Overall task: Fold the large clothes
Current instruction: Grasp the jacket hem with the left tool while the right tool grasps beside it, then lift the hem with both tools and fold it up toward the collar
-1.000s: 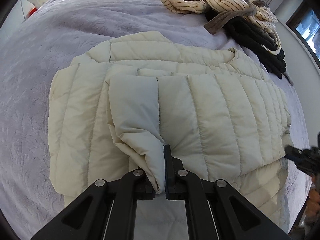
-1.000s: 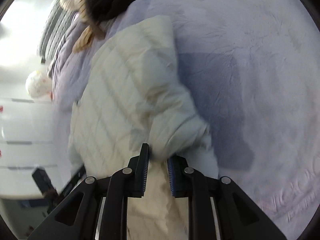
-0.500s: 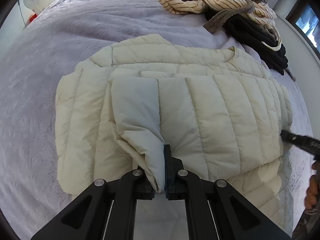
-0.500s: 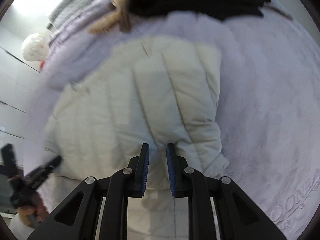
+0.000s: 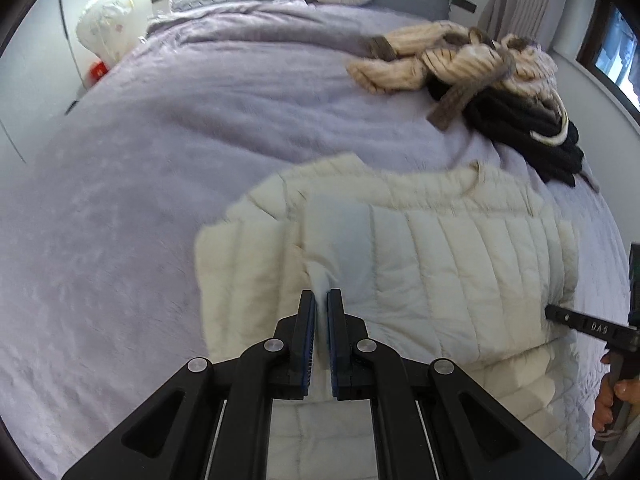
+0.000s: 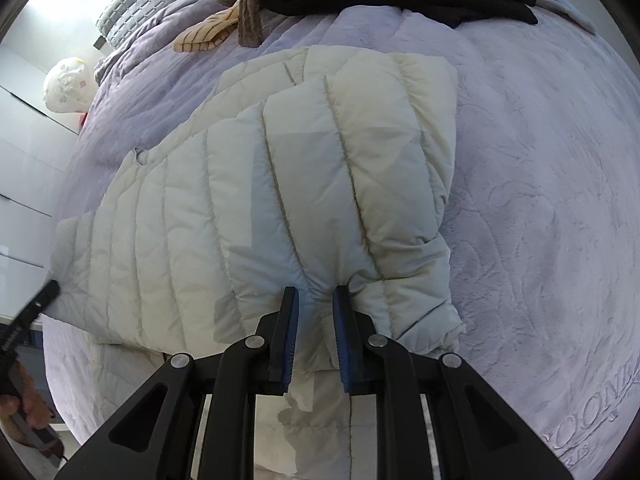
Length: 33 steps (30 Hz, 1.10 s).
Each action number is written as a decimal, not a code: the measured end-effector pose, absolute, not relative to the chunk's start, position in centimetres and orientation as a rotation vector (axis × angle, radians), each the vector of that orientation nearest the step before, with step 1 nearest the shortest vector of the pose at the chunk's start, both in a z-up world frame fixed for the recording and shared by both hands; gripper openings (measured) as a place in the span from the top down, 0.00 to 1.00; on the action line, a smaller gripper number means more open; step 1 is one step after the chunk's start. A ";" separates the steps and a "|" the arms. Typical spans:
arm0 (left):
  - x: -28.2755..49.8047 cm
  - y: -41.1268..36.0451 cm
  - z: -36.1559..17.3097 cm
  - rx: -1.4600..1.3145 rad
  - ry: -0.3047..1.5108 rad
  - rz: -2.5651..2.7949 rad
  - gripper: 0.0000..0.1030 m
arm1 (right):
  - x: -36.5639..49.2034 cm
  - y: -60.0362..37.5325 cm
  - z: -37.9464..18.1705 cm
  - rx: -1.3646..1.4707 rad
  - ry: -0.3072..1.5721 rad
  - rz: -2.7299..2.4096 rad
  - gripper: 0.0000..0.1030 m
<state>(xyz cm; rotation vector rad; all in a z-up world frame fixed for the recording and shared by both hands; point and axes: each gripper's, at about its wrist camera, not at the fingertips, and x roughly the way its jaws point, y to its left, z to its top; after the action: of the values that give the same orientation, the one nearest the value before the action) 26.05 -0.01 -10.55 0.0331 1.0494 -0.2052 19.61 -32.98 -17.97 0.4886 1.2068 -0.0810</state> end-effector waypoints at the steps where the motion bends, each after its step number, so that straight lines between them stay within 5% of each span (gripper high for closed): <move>1: 26.0 0.3 -10.2 0.035 1.041 -0.197 0.93 | 19.6 -32.9 -18.0 0.488 1.207 -0.082 0.81; 10: 28.0 -0.2 -11.4 0.061 1.072 -0.224 0.93 | 19.6 -33.3 -18.2 0.473 1.216 -0.076 0.81; 16: 28.5 -3.5 -17.7 0.201 1.178 -0.216 0.93 | 19.6 -32.7 -17.2 0.443 1.236 -0.064 0.81; 26: 28.5 -3.3 -19.3 0.177 1.206 -0.193 0.93 | 21.4 -37.8 -12.1 0.406 1.059 -0.235 0.80; 28: 28.6 -3.1 -19.2 0.168 1.208 -0.192 0.93 | 21.1 -38.9 -11.7 0.419 1.038 -0.259 0.50; 29: 28.5 -3.1 -19.2 0.167 1.207 -0.192 0.93 | 20.9 -39.4 -11.7 0.433 1.031 -0.264 0.24; 31: 28.6 -3.1 -19.1 0.166 1.205 -0.191 0.93 | 20.8 -40.9 -12.1 0.506 1.035 -0.234 0.21; 33: 28.6 -3.0 -19.2 0.169 1.203 -0.190 0.93 | 21.1 -42.0 -13.3 0.591 1.060 -0.201 0.35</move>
<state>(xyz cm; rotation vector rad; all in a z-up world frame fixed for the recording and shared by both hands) 28.63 -3.02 -19.19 0.1689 1.2032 -0.1897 21.12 -42.04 -13.27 0.5914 1.0595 -0.2011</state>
